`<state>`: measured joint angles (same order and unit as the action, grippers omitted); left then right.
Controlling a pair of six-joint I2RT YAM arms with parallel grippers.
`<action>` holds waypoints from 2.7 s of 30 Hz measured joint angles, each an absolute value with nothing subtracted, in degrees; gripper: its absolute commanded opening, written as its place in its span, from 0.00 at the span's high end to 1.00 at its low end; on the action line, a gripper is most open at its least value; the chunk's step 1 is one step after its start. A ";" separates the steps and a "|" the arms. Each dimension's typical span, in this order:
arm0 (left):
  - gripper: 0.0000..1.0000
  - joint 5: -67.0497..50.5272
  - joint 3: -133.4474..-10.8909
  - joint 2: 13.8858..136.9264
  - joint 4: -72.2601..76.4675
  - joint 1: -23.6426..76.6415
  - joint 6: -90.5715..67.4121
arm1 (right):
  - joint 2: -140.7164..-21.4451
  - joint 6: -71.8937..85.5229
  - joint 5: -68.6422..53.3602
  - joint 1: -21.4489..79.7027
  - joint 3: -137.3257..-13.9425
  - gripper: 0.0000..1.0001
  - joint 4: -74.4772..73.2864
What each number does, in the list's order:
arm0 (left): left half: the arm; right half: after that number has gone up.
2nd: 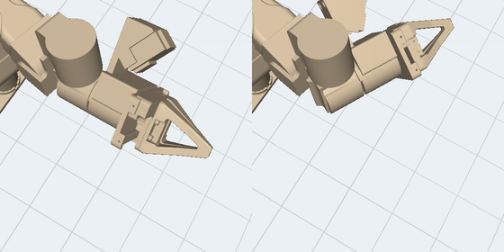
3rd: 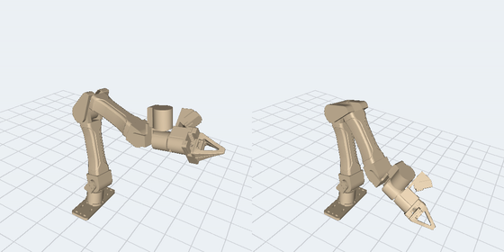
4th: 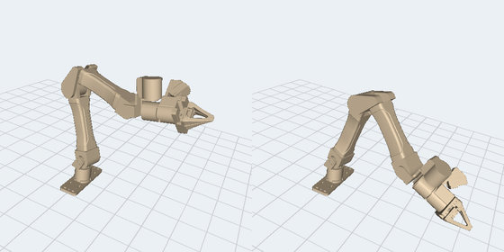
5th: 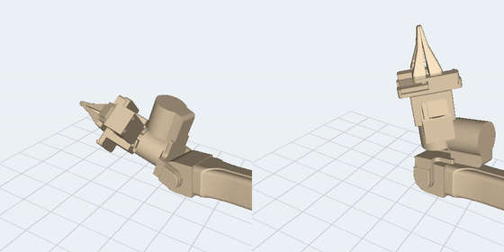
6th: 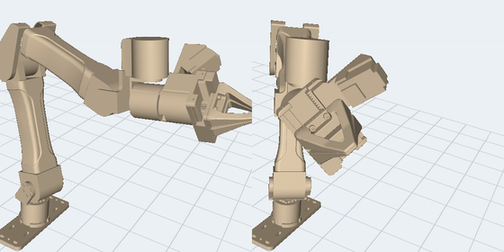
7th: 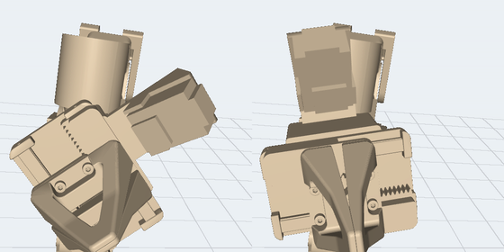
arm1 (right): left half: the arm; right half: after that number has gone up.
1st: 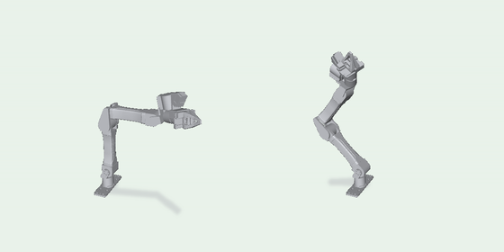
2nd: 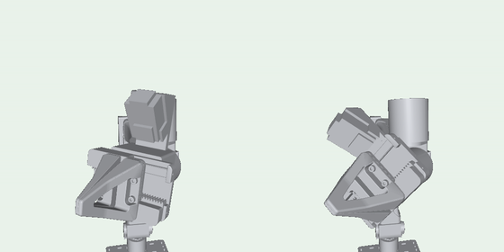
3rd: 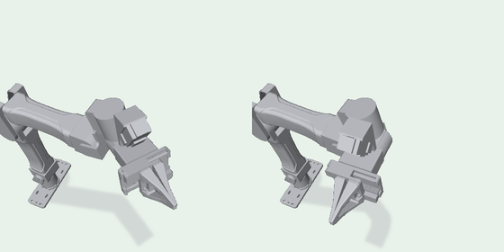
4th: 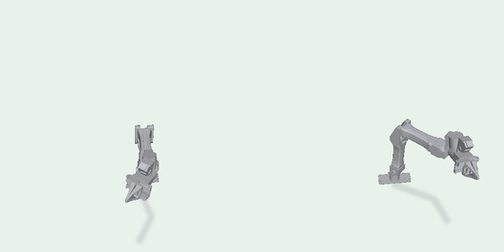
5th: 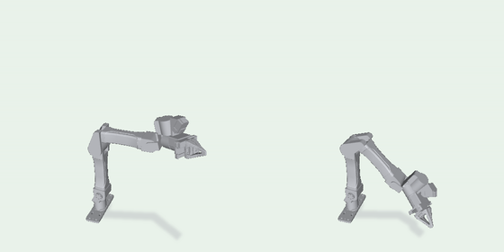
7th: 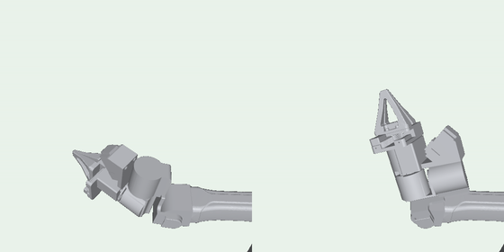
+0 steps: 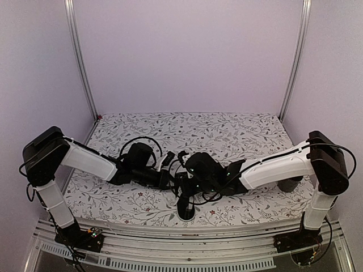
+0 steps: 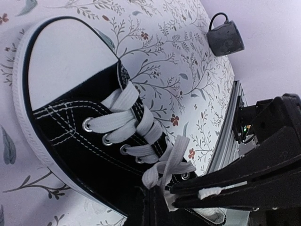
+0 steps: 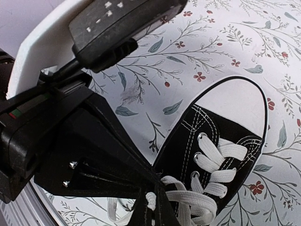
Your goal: Tie the shoes
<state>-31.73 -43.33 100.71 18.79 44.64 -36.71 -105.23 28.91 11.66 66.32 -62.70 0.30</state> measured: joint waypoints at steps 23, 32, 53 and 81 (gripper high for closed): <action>1.00 -28.91 -42.89 100.71 17.91 44.64 -36.47 | -97.86 42.68 5.08 55.77 -50.43 0.98 4.56; 1.00 -23.94 -40.12 99.24 16.16 44.53 -36.71 | -97.76 45.30 2.39 53.10 -48.42 0.98 7.66; 1.00 -23.59 -36.32 96.33 16.88 42.83 -37.43 | -95.83 44.12 -2.79 50.52 -46.28 0.48 10.44; 1.00 -26.94 -36.36 96.33 19.22 42.92 -36.88 | -94.45 44.82 -10.35 57.63 -39.88 0.58 18.28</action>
